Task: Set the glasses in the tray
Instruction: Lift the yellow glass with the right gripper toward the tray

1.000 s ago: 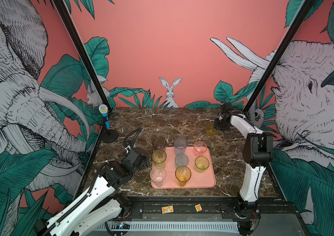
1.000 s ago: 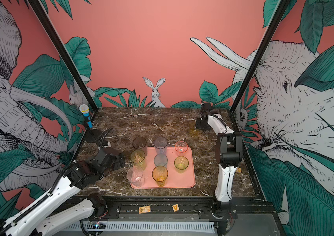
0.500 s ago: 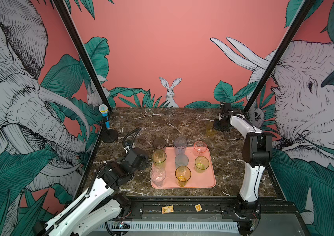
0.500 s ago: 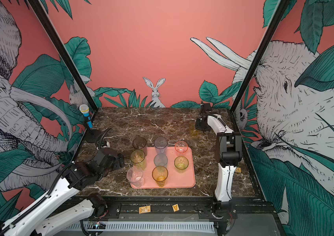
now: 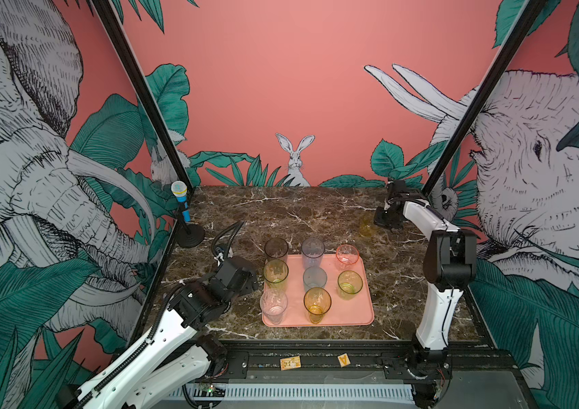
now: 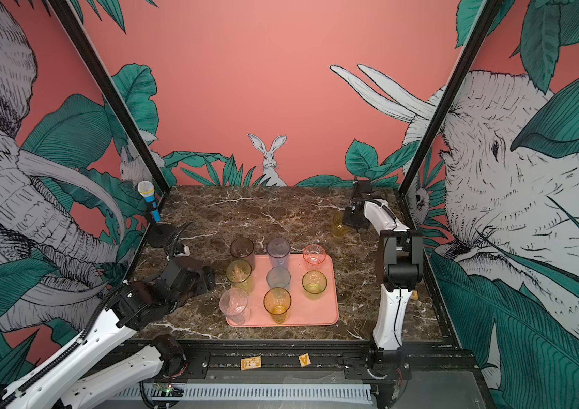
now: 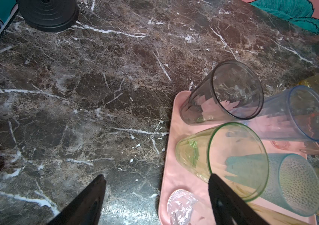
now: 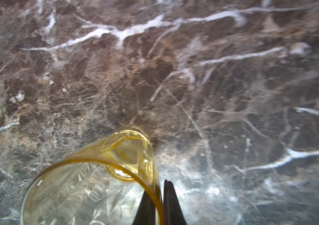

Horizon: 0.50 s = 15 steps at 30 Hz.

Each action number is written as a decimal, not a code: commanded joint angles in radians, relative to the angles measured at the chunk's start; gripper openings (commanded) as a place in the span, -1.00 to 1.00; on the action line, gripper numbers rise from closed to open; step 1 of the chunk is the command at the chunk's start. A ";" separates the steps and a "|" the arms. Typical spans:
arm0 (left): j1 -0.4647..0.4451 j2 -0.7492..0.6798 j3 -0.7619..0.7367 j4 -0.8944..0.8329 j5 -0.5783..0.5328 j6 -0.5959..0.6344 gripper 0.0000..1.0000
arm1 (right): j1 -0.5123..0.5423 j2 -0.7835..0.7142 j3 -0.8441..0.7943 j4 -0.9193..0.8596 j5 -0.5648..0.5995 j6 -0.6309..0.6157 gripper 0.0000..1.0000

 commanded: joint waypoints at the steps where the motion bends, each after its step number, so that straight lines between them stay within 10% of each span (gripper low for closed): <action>1: 0.003 -0.012 -0.007 -0.010 -0.005 -0.024 0.69 | -0.029 -0.122 -0.023 -0.020 0.008 -0.002 -1.00; 15: 0.004 -0.051 -0.028 -0.026 0.003 -0.028 0.68 | -0.102 -0.520 -0.181 -0.160 -0.028 -0.052 -1.00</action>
